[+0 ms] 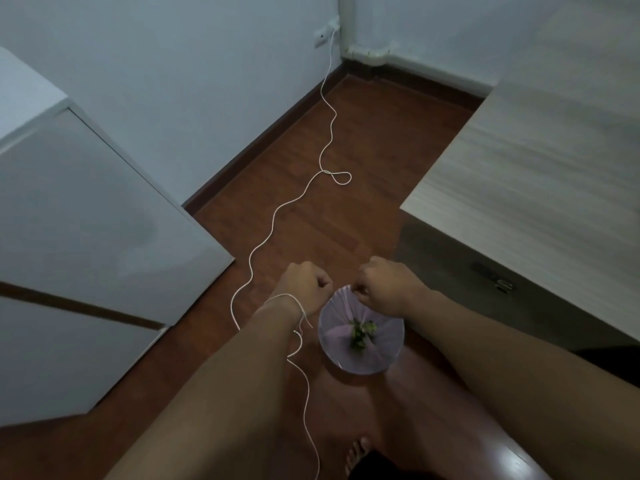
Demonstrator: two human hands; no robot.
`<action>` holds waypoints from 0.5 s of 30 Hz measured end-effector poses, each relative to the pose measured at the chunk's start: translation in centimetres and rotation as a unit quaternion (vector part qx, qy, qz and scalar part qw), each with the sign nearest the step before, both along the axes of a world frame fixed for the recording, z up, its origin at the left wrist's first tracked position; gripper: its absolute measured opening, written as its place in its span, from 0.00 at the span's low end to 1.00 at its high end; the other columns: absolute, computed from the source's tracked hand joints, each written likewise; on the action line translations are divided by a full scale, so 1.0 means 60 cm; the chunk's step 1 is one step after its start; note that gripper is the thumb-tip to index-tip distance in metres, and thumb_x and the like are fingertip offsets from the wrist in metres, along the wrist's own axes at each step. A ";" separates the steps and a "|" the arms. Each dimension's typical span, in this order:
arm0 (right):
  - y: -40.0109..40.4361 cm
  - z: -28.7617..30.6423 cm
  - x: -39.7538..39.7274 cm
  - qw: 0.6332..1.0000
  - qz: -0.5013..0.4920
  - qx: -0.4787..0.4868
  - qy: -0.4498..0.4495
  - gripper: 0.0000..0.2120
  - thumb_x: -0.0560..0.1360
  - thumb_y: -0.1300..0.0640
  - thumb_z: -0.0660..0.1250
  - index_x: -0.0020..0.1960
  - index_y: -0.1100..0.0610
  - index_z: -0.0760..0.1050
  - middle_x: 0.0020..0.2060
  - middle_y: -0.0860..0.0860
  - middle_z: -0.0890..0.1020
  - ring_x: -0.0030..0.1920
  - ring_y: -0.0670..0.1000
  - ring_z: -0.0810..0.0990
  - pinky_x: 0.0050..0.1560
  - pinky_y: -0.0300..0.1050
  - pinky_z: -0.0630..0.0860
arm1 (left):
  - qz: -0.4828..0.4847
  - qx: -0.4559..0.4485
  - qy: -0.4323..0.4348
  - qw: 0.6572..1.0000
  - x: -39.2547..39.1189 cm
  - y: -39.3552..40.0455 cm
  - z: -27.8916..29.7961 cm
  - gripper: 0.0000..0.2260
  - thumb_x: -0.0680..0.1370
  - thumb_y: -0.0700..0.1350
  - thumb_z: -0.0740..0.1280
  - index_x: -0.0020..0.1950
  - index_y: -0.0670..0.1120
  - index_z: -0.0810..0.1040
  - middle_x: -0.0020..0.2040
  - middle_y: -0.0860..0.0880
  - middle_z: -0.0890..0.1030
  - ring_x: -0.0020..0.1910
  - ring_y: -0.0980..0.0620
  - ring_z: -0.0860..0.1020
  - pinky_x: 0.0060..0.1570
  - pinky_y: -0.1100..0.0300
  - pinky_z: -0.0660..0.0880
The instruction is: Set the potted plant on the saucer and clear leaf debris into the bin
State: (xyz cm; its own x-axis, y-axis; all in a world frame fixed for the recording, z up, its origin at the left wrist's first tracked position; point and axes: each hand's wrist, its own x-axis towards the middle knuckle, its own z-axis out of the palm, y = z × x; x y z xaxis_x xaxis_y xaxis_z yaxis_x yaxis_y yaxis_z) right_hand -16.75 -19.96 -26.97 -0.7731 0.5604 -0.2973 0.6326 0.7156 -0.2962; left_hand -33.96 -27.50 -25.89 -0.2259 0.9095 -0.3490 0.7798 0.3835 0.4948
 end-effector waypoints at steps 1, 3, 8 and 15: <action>0.001 -0.006 -0.001 1.000 -0.010 -0.012 0.001 0.10 0.76 0.54 0.61 0.41 0.57 0.78 0.43 0.54 0.81 0.48 0.57 0.76 0.41 0.54 0.78 | 0.002 0.003 -0.004 1.000 0.000 0.001 -0.001 0.07 0.70 0.46 0.69 0.41 0.47 0.86 0.41 0.50 0.87 0.44 0.50 0.84 0.51 0.56 0.79; 0.002 -0.017 0.003 0.999 -0.030 -0.027 0.003 0.12 0.73 0.54 0.60 0.48 0.54 0.81 0.46 0.53 0.84 0.50 0.57 0.79 0.44 0.55 0.79 | 0.004 0.009 -0.008 1.000 0.002 0.004 -0.001 0.07 0.70 0.45 0.69 0.41 0.46 0.86 0.40 0.49 0.87 0.43 0.51 0.84 0.49 0.55 0.80; 0.007 -0.043 0.022 0.996 -0.078 -0.027 0.017 0.19 0.69 0.51 0.55 0.51 0.52 0.81 0.48 0.50 0.85 0.51 0.55 0.81 0.44 0.54 0.81 | 0.008 0.008 -0.003 1.000 0.002 0.007 -0.005 0.07 0.70 0.47 0.68 0.41 0.48 0.86 0.39 0.50 0.87 0.42 0.52 0.84 0.50 0.56 0.80; 0.015 0.003 0.052 0.992 -0.099 -0.028 0.069 0.16 0.74 0.50 0.58 0.52 0.54 0.81 0.49 0.53 0.85 0.52 0.56 0.81 0.48 0.55 0.80 | -0.017 0.013 0.020 1.000 0.011 0.014 -0.009 0.08 0.70 0.46 0.68 0.41 0.48 0.86 0.38 0.50 0.87 0.41 0.52 0.84 0.49 0.56 0.80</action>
State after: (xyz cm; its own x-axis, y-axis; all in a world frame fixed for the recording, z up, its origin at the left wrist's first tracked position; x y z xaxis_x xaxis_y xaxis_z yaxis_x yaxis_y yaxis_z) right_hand -13.64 -19.04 -26.78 -0.6845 0.6914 -0.2312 0.7102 0.5608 -0.4256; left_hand -33.32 -26.68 -26.42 -0.2086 0.9252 -0.3170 0.8108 0.3449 0.4729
